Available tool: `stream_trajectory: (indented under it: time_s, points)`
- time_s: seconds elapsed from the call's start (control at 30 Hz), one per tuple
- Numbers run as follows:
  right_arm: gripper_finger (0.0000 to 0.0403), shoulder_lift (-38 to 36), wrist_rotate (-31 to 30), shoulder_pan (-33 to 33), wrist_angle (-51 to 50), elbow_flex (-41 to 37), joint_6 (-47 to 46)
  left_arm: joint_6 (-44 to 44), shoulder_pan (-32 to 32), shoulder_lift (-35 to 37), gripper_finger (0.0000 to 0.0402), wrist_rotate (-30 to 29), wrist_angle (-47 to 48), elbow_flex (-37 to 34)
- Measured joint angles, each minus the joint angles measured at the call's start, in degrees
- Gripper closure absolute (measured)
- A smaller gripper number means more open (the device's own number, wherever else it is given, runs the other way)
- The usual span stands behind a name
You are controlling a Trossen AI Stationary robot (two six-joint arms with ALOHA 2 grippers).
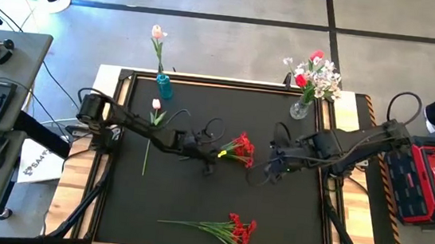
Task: Sort flowers into vase by color
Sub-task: Put the top red flowers into the blue vase
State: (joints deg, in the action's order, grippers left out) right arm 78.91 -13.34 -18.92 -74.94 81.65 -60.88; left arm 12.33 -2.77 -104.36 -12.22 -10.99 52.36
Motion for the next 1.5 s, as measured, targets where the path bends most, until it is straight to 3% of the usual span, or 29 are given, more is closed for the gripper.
stream_trajectory:
  time_s: [0.27,0.6,0.8,1.07,1.33,1.5]
  points:
    - [0.0164,0.00,-0.33,-3.00,0.20,0.00,-1.36,-1.94,3.94,-1.84,0.0227,0.63,2.02,0.42]
    - [0.0164,0.00,-2.92,-6.19,0.22,0.00,-2.30,3.67,5.85,-4.83,0.0236,11.27,3.18,0.50]
    - [0.0164,0.00,-6.23,-7.50,0.22,0.00,-2.26,6.53,4.27,-5.68,0.0285,9.96,3.21,0.63]
    - [0.0164,0.00,-9.08,-7.81,0.17,0.00,-2.32,13.00,3.78,-5.49,0.0391,10.37,3.68,1.65]
    - [0.0164,0.00,-15.13,-8.20,-1.06,0.00,-2.14,15.99,4.73,-0.29,0.0398,10.17,4.00,5.15]
    - [0.0164,-0.04,-16.19,-7.00,-1.63,-1.14,-2.14,15.20,5.94,6.80,0.0400,5.21,4.36,5.25]
